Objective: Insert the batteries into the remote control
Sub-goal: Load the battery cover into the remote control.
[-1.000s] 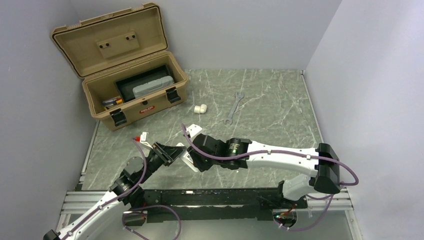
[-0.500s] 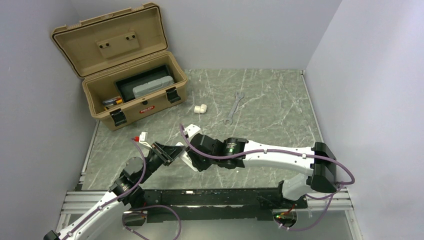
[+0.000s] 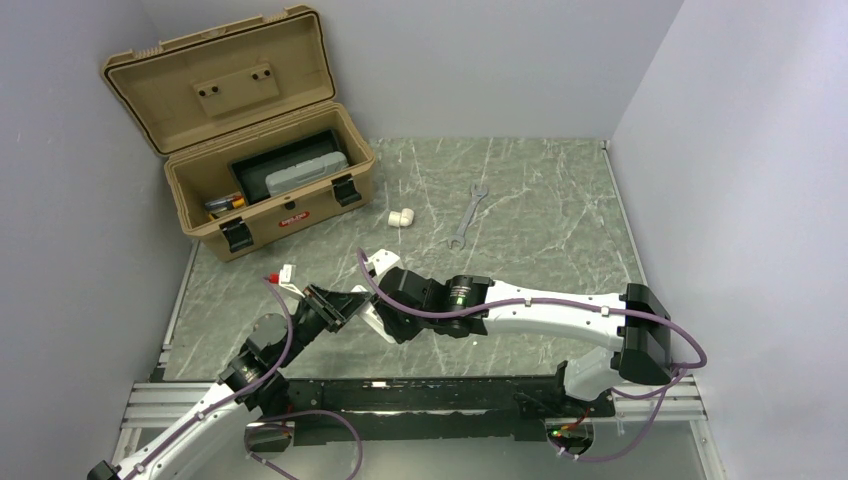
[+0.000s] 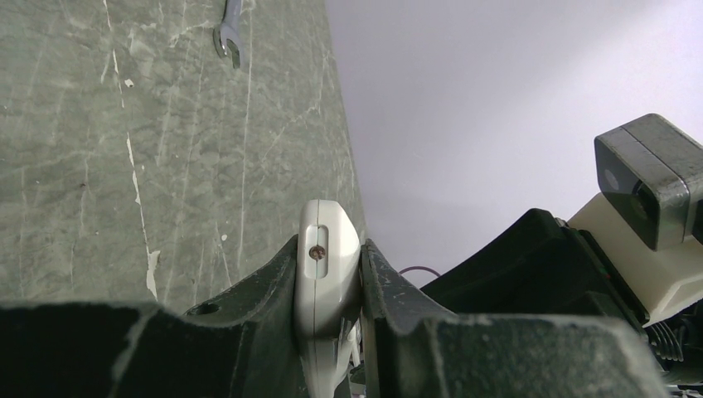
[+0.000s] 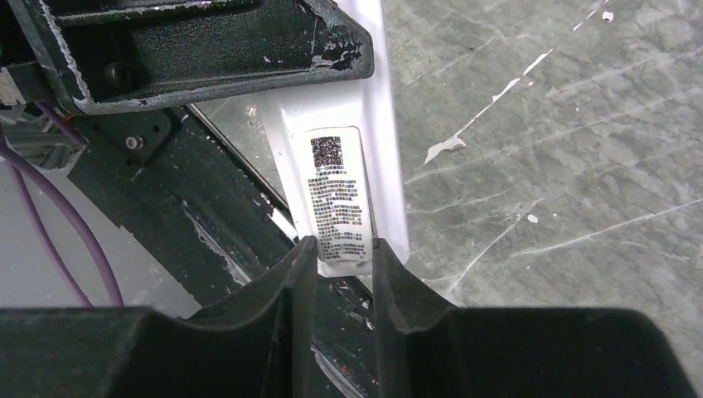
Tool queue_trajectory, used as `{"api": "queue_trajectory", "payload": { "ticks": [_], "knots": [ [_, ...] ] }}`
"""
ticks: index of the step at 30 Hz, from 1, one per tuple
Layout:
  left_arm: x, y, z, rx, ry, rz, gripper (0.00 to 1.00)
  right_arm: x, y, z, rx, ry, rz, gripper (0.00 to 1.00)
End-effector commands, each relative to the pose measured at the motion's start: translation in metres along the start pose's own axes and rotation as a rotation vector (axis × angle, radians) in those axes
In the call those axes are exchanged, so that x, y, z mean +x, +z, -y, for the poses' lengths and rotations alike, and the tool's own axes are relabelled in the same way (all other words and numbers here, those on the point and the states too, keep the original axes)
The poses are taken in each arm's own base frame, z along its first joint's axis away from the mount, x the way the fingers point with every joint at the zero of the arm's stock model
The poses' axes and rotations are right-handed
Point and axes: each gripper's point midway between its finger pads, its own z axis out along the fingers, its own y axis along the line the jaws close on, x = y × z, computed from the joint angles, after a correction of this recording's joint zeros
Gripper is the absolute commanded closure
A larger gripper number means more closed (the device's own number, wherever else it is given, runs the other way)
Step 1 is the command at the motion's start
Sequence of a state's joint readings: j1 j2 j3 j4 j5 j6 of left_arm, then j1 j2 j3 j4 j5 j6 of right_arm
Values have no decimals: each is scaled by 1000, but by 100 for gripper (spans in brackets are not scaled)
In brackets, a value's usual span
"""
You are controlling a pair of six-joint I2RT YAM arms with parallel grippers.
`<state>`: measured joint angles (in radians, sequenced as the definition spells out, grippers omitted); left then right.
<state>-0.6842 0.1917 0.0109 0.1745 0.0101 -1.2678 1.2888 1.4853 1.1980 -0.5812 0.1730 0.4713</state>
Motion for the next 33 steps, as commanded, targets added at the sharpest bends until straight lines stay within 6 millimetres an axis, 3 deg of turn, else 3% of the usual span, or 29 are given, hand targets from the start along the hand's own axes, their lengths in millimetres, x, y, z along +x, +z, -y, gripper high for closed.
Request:
{"api": "queue_trajectory", "payload": {
  "ticks": [1, 14, 22, 33],
  "knots": [
    [-5, -1, 21, 69, -22, 16, 100, -28, -9, -12, -46, 24, 82, 75],
    [-5, -1, 20, 71, -28, 15, 100, -32, -13, -14, -56, 27, 98, 60],
    [-4, -1, 19, 71, -29, 14, 100, -33, -14, -12, -47, 22, 102, 56],
    [-5, -2, 18, 68, -31, 17, 100, -54, -39, -5, -49, 70, 222, 42]
  ]
}}
